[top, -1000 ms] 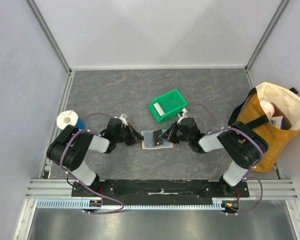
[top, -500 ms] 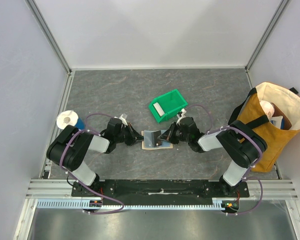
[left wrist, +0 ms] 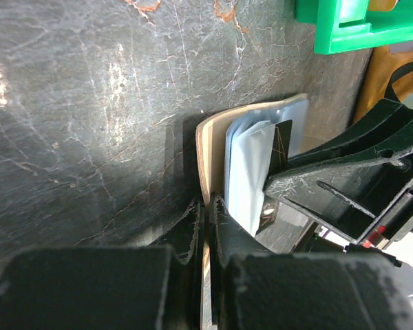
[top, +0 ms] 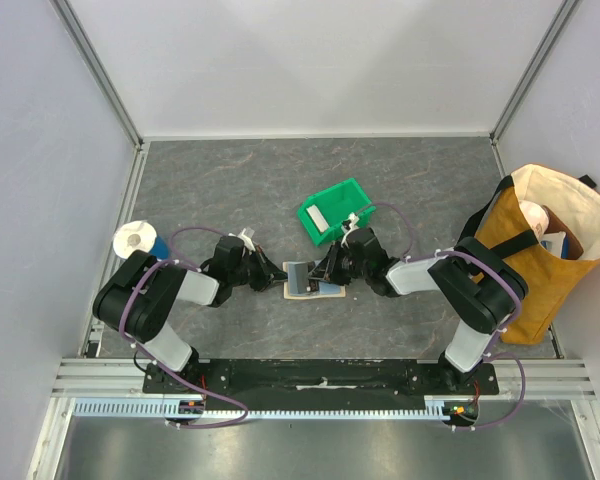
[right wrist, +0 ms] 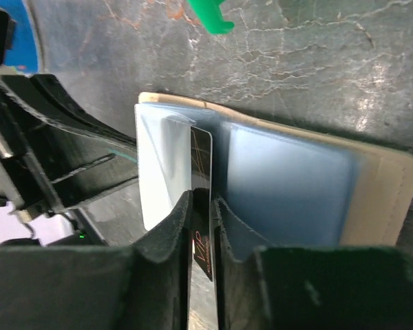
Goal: Put the credit cards into the card holder
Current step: Insert the credit card into the card holder.
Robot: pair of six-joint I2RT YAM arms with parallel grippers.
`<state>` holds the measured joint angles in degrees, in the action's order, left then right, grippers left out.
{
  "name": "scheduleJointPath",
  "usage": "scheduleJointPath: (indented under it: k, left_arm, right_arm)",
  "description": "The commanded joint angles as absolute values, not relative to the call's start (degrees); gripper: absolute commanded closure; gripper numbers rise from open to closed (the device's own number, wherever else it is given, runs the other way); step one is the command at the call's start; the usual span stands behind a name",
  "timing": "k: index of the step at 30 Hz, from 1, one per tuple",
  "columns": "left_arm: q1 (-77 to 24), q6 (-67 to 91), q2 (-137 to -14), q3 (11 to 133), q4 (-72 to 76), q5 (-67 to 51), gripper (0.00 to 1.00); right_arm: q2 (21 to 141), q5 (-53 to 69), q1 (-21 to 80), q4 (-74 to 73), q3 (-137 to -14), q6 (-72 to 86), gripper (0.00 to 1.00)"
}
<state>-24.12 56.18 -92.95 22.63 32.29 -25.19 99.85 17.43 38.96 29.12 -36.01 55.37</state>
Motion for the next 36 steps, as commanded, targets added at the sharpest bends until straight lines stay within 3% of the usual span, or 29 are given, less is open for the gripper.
scheduleJointPath:
  k: [1,6,10,22,25,30,36]
  left_arm:
    - [-24.5,54.7,-94.3,21.8,23.1,-21.3,0.98]
    - [-24.5,54.4,-94.0,22.1,22.8,-21.4,0.98]
    - [-24.5,54.3,-94.3,22.3,22.7,-21.4,0.98]
    - [-24.5,54.2,-94.7,22.7,22.9,-21.7,0.98]
    - [-24.5,54.1,-94.7,22.8,22.9,-21.6,0.98]
    - [-24.5,54.1,-95.2,23.1,22.9,-21.9,0.98]
    - [-24.5,54.1,-95.2,23.2,22.8,-21.9,0.98]
  right_arm:
    - [98.4,14.5,41.0,15.0,-39.0,48.4,0.71]
    - [94.0,8.4,41.0,9.2,-39.8,45.4,0.5]
    - [94.3,9.7,41.0,9.7,-40.5,44.8,0.49]
    - [99.3,18.5,41.0,17.4,-43.2,45.5,0.51]
    - [99.2,19.2,41.0,18.7,-43.4,45.8,0.6]
    - [99.8,21.0,41.2,21.7,-43.4,46.5,0.66]
    - [99.9,22.6,41.1,24.1,-43.5,46.3,0.66]
